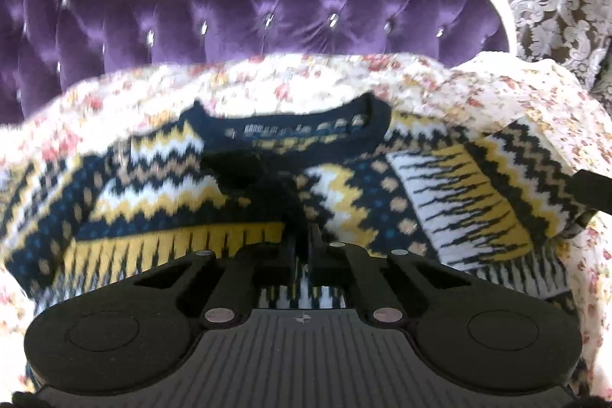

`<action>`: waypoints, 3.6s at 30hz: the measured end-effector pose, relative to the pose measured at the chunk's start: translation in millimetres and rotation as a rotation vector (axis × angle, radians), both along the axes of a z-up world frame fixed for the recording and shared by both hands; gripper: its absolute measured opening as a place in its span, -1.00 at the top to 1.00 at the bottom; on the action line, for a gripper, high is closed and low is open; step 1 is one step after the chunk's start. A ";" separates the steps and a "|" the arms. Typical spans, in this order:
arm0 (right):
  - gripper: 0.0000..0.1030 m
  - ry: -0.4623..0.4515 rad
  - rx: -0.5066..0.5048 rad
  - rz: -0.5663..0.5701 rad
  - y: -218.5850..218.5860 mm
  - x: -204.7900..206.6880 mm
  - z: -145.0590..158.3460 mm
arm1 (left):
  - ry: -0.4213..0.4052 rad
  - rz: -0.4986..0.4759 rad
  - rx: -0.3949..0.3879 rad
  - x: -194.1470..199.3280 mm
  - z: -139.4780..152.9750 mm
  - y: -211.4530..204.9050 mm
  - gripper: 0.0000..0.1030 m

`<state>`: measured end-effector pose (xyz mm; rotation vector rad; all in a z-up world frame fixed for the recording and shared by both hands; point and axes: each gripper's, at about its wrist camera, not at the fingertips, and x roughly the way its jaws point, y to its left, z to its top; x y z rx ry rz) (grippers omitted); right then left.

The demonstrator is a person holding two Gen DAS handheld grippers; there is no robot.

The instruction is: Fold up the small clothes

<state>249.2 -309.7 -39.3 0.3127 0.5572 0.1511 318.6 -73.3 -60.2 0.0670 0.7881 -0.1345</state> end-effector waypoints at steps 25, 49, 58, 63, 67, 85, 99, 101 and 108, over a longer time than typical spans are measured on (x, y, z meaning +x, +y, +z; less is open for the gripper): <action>-0.93 0.077 0.041 -0.074 -17.1 7.2 -9.8 | -0.064 0.077 0.061 12.7 36.2 70.3 0.90; -0.93 0.086 0.003 -0.065 -11.6 10.0 -13.8 | -0.003 0.194 -0.069 -8.1 9.8 124.9 -0.26; -0.99 0.050 -0.008 -0.019 0.9 6.4 -13.1 | -0.023 0.182 -0.110 -26.6 24.0 146.1 -0.62; -0.99 0.006 0.011 0.027 9.8 2.9 -10.5 | -0.050 0.204 -0.101 -35.4 31.5 161.3 -0.75; -0.99 -0.018 0.015 0.059 17.3 1.7 -8.7 | -0.057 0.225 -0.092 -38.8 35.0 174.8 -0.83; -0.99 -0.019 0.059 0.183 41.7 -3.3 -14.3 | -0.074 0.286 -0.123 -53.4 38.3 209.5 -0.99; -0.99 0.021 0.020 0.204 78.0 -42.6 3.1 | -0.095 0.284 -0.207 -77.8 50.0 241.5 -0.99; -0.99 0.023 0.023 0.212 85.9 -48.2 7.2 | -0.100 0.290 -0.221 -81.1 50.5 247.8 -0.99; -0.99 0.011 -0.001 0.234 115.4 -68.9 16.9 | -0.110 0.303 -0.246 -88.8 51.5 268.6 -0.99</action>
